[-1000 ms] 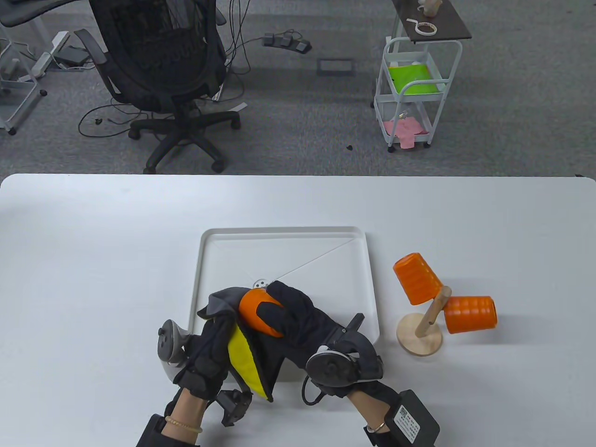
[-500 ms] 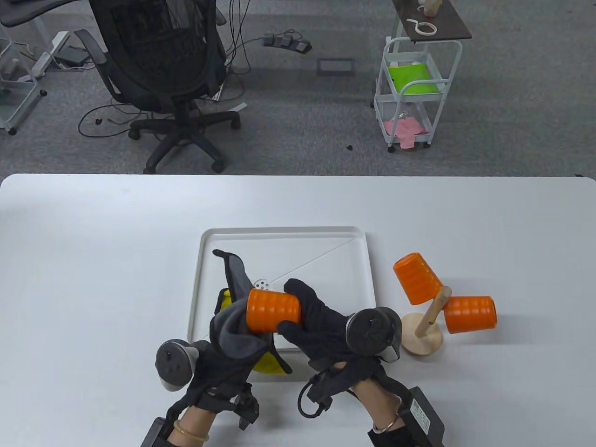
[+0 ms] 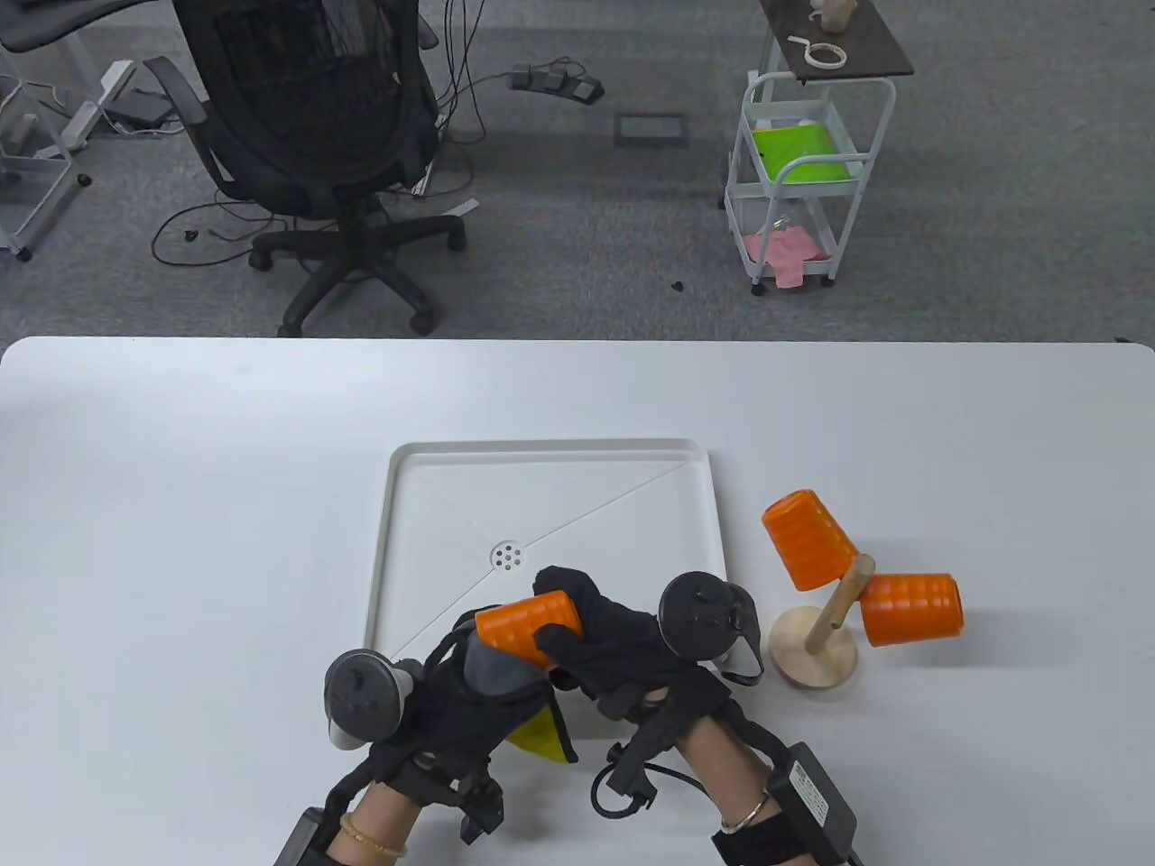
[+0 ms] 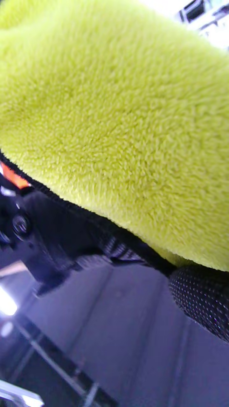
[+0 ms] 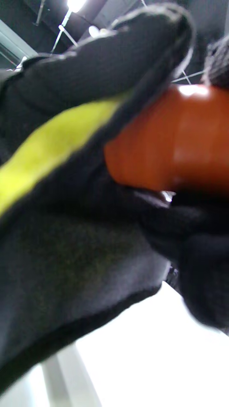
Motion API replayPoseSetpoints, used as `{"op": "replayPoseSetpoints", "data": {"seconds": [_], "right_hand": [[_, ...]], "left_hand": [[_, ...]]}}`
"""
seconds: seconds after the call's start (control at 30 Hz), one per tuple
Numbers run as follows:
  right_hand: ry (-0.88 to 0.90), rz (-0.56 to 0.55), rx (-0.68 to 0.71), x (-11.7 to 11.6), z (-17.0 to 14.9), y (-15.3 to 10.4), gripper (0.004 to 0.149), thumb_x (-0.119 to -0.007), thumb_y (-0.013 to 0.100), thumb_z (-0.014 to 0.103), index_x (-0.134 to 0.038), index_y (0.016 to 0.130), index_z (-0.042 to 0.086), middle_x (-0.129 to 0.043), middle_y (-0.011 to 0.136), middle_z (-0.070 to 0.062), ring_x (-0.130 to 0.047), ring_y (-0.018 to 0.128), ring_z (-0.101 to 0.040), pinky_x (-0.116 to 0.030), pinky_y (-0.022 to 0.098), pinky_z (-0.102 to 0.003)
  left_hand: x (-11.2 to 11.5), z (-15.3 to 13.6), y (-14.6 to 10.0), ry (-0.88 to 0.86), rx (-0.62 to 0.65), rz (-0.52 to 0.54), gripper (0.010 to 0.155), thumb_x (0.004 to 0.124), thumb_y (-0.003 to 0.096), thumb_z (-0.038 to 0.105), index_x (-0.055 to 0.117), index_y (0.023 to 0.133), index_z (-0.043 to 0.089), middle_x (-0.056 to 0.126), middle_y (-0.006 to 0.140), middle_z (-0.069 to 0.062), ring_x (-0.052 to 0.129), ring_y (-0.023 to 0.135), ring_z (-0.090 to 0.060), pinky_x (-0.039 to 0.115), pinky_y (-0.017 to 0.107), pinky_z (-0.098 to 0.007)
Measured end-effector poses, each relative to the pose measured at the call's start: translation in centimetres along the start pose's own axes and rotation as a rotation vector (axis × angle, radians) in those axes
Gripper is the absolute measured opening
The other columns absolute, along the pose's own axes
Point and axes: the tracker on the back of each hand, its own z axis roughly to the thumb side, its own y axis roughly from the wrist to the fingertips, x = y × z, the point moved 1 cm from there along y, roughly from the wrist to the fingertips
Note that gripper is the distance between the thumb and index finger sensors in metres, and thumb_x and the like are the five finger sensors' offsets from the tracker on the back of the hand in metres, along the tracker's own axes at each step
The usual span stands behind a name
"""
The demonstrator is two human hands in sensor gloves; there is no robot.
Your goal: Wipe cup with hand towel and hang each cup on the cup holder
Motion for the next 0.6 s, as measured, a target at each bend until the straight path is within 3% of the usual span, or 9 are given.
{"op": "replayPoseSetpoints", "data": {"seconds": [0.17, 0.3, 0.47, 0.6], "right_hand": [[-0.219, -0.009, 0.096, -0.1, 1.4, -0.3, 0.080, -0.066, 0.051, 0.064, -0.033, 0.114, 0.026, -0.061, 0.103, -0.021, -0.086, 0.067, -0.034, -0.082, 0.041, -0.038], [-0.507, -0.035, 0.207, -0.3, 3.2, -0.9, 0.074, -0.073, 0.049, 0.056, -0.031, 0.109, 0.045, -0.047, 0.116, -0.011, -0.073, 0.088, -0.034, -0.076, 0.058, -0.043], [-0.846, -0.115, 0.322, -1.0, 5.4, -1.7, 0.074, -0.080, 0.048, 0.049, -0.030, 0.102, 0.056, -0.038, 0.120, -0.001, -0.069, 0.098, -0.034, -0.072, 0.069, -0.045], [-0.842, -0.139, 0.330, -0.7, 5.3, -1.9, 0.077, -0.084, 0.047, 0.044, -0.030, 0.100, 0.056, -0.038, 0.120, 0.000, -0.072, 0.098, -0.033, -0.074, 0.071, -0.043]], "left_hand": [[-0.3, -1.2, 0.0, -0.349, -0.043, 0.043, 0.059, 0.064, 0.0630, 0.059, 0.063, 0.109, 0.024, 0.080, 0.112, 0.005, 0.071, 0.103, -0.010, 0.059, 0.073, -0.056], [-0.8, -1.6, 0.1, -0.539, -0.069, 0.041, 0.061, 0.062, 0.0645, 0.061, 0.066, 0.108, 0.018, 0.085, 0.106, 0.000, 0.077, 0.097, -0.015, 0.069, 0.066, -0.053], [-2.2, -1.2, 0.4, -0.532, -0.072, -0.007, 0.061, 0.060, 0.0653, 0.062, 0.069, 0.105, 0.016, 0.089, 0.102, -0.001, 0.081, 0.093, -0.016, 0.073, 0.062, -0.051], [-2.8, -0.9, 0.3, -0.490, -0.073, -0.006, 0.064, 0.060, 0.0655, 0.062, 0.067, 0.106, 0.013, 0.089, 0.103, -0.005, 0.081, 0.093, -0.020, 0.071, 0.063, -0.054]]}}
